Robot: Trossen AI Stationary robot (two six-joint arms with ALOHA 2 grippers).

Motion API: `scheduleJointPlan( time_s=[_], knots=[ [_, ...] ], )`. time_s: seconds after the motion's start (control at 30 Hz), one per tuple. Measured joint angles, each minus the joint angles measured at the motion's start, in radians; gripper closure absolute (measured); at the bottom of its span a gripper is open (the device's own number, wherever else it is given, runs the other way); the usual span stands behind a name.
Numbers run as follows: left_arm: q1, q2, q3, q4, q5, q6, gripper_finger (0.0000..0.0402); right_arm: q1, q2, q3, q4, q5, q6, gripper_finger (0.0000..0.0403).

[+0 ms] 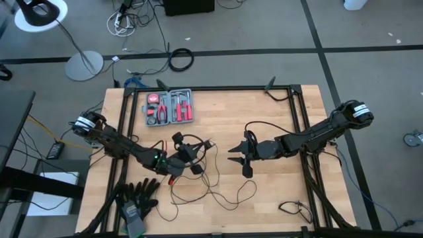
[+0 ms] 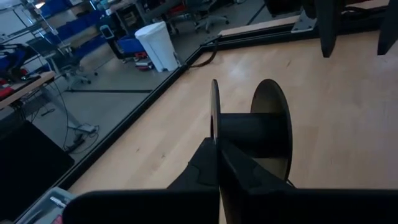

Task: Coil cords
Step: Coil the black wire onto the spool

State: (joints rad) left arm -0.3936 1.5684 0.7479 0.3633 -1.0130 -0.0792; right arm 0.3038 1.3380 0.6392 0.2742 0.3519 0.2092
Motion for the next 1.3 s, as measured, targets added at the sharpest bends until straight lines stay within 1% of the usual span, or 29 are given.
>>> scheduleJointPlan(
  time_s=[0.13,0.23,0.3,0.4,0.47,0.53,0.6,0.7,0.77,0.83,0.9,0.93,1.0,1.1,1.23,1.3],
  knots=[
    [0.0,0.0,0.0,0.0,0.0,-0.001,0.0401,0.0,0.0,0.0,0.0,0.0,0.009,0.0263],
    [0.0,0.0,0.0,0.003,0.0,-0.015,0.0401,0.0,0.0,0.0,-0.004,0.0,0.062,0.0263],
    [0.003,0.0,-0.003,0.009,-0.016,-0.053,0.0401,0.0,0.0,0.0,-0.03,0.0,0.104,0.0263],
    [0.009,0.0,-0.061,0.104,-0.031,-0.118,0.0401,0.013,-0.001,-0.017,-0.044,0.0,0.159,0.0264],
    [0.01,0.0,-0.129,0.219,-0.029,-0.138,0.0401,0.034,-0.001,-0.049,-0.012,-0.001,0.185,0.0266],
    [0.009,0.0,-0.204,0.382,-0.002,-0.139,0.0401,0.057,-0.001,-0.087,0.029,0.0,0.216,0.0269],
    [0.009,0.0,-0.288,0.586,0.059,-0.129,0.0401,0.082,-0.001,-0.13,0.09,0.016,0.254,0.0273],
    [0.027,0.0,-0.406,0.881,0.196,-0.096,0.0401,0.114,-0.001,-0.198,0.188,0.053,0.286,0.0278],
    [0.048,0.0,-0.472,1.016,0.272,-0.085,0.0401,0.127,-0.001,-0.234,0.26,0.087,0.298,0.028],
    [0.068,0.0,-0.513,1.11,0.305,-0.083,0.0401,0.123,-0.001,-0.262,0.286,0.153,0.345,0.0283],
    [0.086,-0.001,-0.527,1.144,0.308,-0.083,0.0401,0.101,0.001,-0.271,0.288,0.209,0.39,0.0285],
    [0.095,-0.001,-0.524,1.142,0.31,-0.082,0.0401,0.085,0.007,-0.269,0.292,0.212,0.396,0.0286],
    [0.11,0.0,-0.505,1.135,0.311,-0.064,0.0401,0.053,0.039,-0.248,0.29,0.188,0.388,0.0287],
    [0.129,0.0,-0.455,1.11,0.289,0.012,0.0401,0.014,0.129,-0.175,0.295,0.132,0.344,0.029],
    [0.145,0.0,-0.397,1.111,0.244,0.131,0.0401,-0.01,0.273,-0.072,0.287,0.126,0.239,0.0294],
    [0.15,0.0,-0.385,1.104,0.237,0.155,0.0401,-0.017,0.321,-0.031,0.289,0.125,0.197,0.0297]
  ],
)
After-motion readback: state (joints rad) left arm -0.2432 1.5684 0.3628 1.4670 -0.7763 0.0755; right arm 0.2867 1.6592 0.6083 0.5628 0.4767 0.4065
